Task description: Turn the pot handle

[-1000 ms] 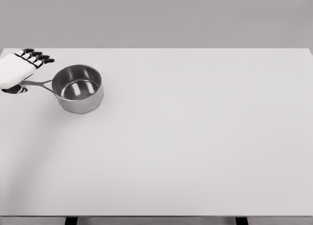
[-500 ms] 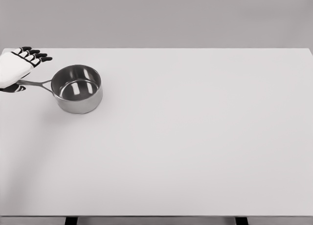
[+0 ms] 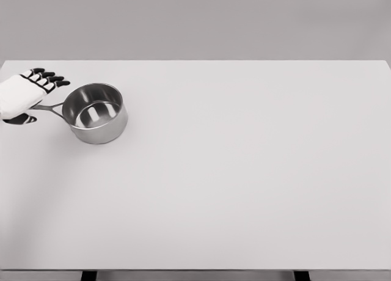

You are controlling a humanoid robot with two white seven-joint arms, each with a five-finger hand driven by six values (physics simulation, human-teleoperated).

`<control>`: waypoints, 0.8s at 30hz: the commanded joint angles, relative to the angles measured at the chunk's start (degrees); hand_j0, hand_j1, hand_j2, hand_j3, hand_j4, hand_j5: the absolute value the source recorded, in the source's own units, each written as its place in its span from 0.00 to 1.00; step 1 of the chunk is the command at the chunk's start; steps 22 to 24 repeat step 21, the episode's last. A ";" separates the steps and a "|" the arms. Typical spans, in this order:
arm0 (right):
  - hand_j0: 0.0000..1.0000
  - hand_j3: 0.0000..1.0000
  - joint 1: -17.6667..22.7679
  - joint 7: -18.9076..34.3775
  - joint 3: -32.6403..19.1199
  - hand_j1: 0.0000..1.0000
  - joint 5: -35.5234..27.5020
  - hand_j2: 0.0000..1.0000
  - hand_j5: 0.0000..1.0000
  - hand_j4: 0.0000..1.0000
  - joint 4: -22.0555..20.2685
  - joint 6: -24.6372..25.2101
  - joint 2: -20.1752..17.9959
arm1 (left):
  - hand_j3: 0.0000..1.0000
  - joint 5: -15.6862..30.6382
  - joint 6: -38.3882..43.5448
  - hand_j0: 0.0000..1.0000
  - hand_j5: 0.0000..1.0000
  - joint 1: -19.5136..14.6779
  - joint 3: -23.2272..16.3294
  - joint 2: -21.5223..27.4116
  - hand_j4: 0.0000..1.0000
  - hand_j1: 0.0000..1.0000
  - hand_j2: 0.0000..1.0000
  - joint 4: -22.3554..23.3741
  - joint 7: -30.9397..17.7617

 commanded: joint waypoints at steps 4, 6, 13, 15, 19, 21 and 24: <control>1.00 1.00 0.00 0.01 -0.01 1.00 -0.02 1.00 1.00 1.00 0.00 0.00 0.00 | 1.00 2.11 0.06 1.00 1.00 1.41 0.88 0.65 1.00 1.00 1.00 -3.71 0.04; 1.00 1.00 0.00 0.01 -0.01 1.00 -0.02 1.00 1.00 1.00 0.00 0.00 0.00 | 1.00 4.30 0.06 1.00 1.00 2.11 0.97 1.79 1.00 1.00 1.00 -6.35 0.04; 1.00 1.00 0.00 0.01 -0.01 1.00 -0.02 1.00 1.00 1.00 0.00 0.00 0.00 | 1.00 21.36 0.06 1.00 1.00 3.78 0.26 3.55 1.00 1.00 1.00 -16.11 -0.22; 1.00 1.00 0.00 0.01 -0.01 1.00 -0.02 1.00 1.00 1.00 0.00 0.00 0.00 | 1.00 21.80 0.06 1.00 1.00 2.99 0.35 3.73 1.00 1.00 1.00 -16.20 -0.57; 1.00 1.00 0.00 0.01 -0.01 1.00 -0.02 1.00 1.00 1.00 0.00 0.00 0.00 | 1.00 21.62 0.06 1.00 1.00 2.64 0.35 4.61 1.00 1.00 1.00 -16.02 -0.57; 1.00 1.00 0.00 0.01 -0.01 1.00 -0.02 1.00 1.00 1.00 0.00 0.00 0.00 | 1.00 21.45 0.06 1.00 1.00 2.64 0.35 4.61 1.00 1.00 1.00 -16.02 -0.57; 1.00 1.00 0.00 0.01 -0.01 1.00 -0.02 1.00 1.00 1.00 0.00 0.00 0.00 | 1.00 21.45 0.06 1.00 1.00 2.64 0.35 4.61 1.00 1.00 1.00 -16.02 -0.57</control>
